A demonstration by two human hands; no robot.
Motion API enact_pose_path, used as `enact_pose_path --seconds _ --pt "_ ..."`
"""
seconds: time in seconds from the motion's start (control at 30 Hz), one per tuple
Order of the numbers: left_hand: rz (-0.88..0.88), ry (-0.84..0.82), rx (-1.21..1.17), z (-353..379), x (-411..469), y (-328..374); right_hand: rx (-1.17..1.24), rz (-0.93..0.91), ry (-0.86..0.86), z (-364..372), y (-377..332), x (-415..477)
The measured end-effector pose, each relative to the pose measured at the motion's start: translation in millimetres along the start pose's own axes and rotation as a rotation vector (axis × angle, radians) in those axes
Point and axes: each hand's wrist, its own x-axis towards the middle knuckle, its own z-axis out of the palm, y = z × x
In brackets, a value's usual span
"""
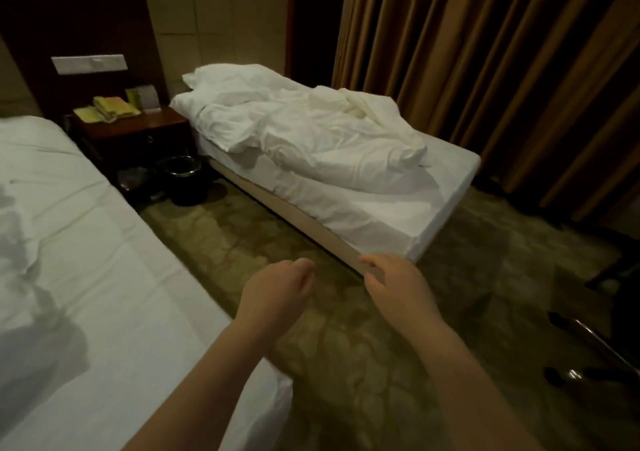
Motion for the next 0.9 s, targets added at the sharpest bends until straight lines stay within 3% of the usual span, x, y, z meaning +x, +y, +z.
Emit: enact_pose_path --seconds 0.23,0.57,0.7,0.9 --pt "-0.360 0.274 -0.069 0 156 -103 -0.010 -0.301 -0.107 58 -36 250" --pt "-0.933 0.423 0.093 -65 257 -281 0.021 -0.696 -0.360 176 -208 480" --pt "-0.949 0.500 0.056 -85 333 -376 -0.080 -0.784 -0.382 231 -265 574" --pt "-0.959 0.597 0.092 -175 430 -525 -0.142 -0.818 -0.470 292 -397 710"
